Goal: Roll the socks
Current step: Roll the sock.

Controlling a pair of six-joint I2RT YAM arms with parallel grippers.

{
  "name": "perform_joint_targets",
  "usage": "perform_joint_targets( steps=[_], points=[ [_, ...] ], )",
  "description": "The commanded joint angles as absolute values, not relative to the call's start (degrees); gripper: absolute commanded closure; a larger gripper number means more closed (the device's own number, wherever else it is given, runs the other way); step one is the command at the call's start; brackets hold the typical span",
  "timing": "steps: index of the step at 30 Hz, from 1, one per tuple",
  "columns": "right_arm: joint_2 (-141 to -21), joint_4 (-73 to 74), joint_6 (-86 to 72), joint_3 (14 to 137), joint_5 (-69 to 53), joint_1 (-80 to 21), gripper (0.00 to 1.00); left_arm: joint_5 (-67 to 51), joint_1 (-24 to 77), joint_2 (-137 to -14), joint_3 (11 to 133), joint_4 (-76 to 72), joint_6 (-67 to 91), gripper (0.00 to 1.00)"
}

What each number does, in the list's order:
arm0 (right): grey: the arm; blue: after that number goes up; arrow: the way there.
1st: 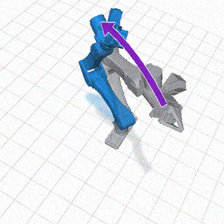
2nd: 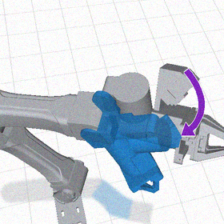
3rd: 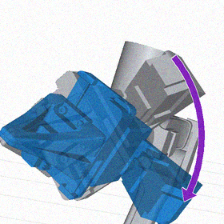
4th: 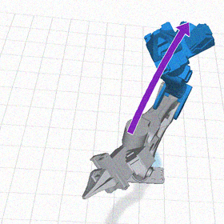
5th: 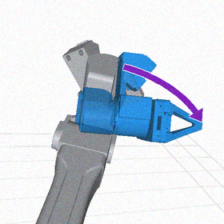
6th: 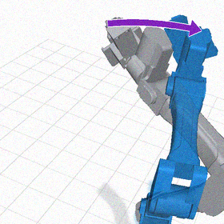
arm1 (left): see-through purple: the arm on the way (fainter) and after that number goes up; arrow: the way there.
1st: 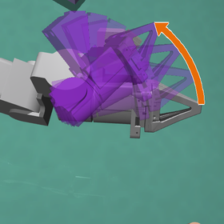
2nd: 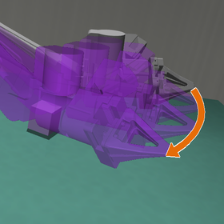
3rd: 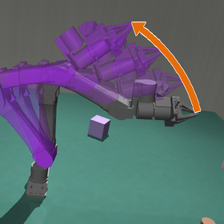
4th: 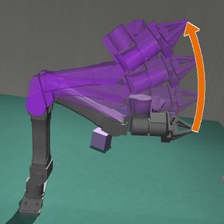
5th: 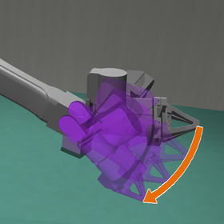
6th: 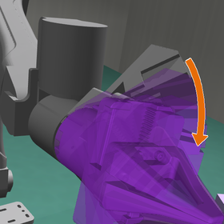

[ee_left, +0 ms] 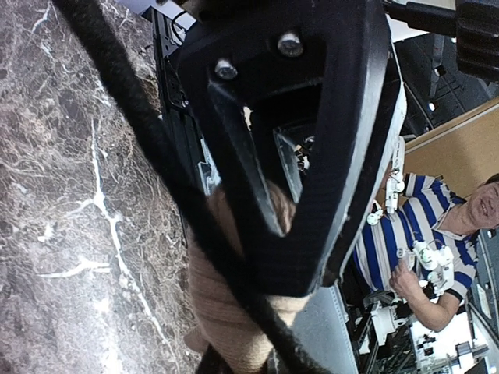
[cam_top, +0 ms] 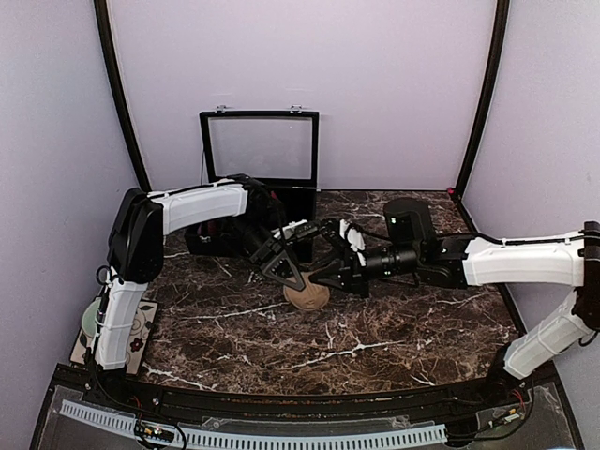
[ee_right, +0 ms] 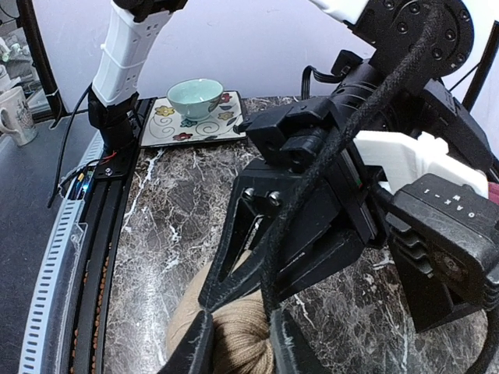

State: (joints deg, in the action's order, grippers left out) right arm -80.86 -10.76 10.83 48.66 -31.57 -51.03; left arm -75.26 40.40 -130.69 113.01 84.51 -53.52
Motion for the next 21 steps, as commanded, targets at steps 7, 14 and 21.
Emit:
perform_joint_targets(
  steps=[7, 14, 21],
  points=[
    [-84.8, -0.5, 8.0, 51.2, -39.1, -52.0, 1.00, -77.7, 38.3, -123.9, 121.5, 74.9, -43.4, 0.91],
    [-85.0, -7.1, -0.4, 49.2, -38.5, -52.0, 1.00, -72.9, 36.8, -121.3, 121.2, 62.1, -32.7, 0.90],
    [-87.7, -8.6, -11.2, 51.0, -29.7, -51.3, 1.00, -57.9, 36.8, -112.7, 114.2, 52.6, -33.4, 0.52]
  ],
)
